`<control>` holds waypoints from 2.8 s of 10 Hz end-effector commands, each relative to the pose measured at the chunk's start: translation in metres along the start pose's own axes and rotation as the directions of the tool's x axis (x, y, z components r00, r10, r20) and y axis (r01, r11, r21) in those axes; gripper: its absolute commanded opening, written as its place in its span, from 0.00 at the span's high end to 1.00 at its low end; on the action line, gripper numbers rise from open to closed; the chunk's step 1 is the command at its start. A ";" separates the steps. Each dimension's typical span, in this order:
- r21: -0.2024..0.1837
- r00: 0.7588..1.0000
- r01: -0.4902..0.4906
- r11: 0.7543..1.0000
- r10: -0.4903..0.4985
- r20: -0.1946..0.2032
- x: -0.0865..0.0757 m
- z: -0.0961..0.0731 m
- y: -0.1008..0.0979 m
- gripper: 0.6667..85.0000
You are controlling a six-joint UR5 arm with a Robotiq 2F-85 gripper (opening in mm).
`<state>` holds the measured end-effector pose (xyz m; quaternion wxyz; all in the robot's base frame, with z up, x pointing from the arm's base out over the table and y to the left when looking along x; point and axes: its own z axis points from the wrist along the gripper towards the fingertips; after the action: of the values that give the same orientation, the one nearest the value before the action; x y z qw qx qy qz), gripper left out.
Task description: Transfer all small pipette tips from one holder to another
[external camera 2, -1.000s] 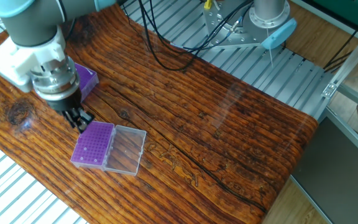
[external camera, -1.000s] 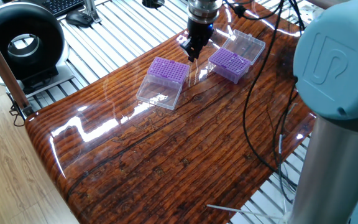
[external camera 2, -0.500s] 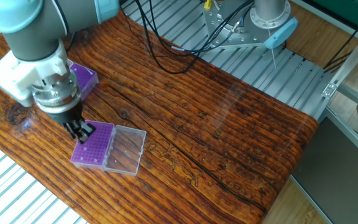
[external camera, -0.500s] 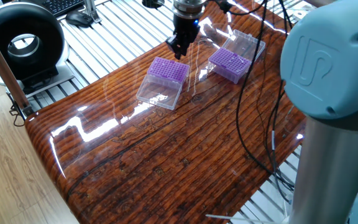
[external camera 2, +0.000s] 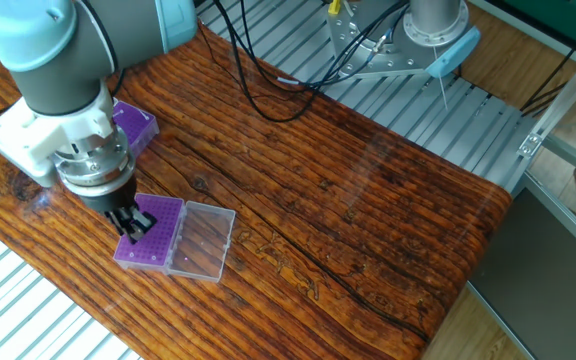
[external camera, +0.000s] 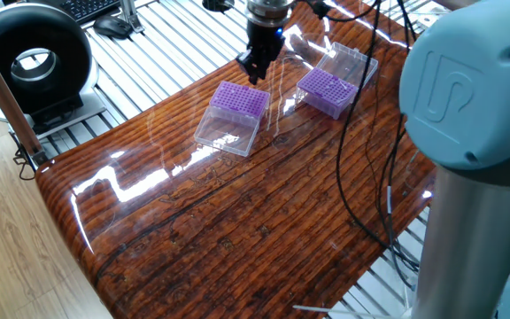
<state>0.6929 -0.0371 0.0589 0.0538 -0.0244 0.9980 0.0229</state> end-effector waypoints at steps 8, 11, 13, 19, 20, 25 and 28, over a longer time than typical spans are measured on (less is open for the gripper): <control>-0.010 1.000 -0.026 1.000 0.026 0.011 -0.005 0.009 0.008 0.71; -0.009 1.000 -0.026 1.000 0.026 0.011 -0.005 0.009 0.007 0.72; -0.006 1.000 -0.029 1.000 0.029 0.011 -0.004 0.010 0.006 0.73; -0.007 0.999 -0.031 1.000 0.031 0.010 -0.001 0.012 0.005 0.75; -0.007 1.000 -0.029 1.000 0.029 0.010 0.000 0.012 0.005 0.75; -0.009 1.000 -0.029 1.000 0.029 0.008 0.001 0.015 0.003 0.76; -0.014 0.999 -0.040 0.999 0.041 0.008 0.001 0.014 0.005 0.79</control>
<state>0.6928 -0.0333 0.0438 0.0564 -0.0115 0.9981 0.0239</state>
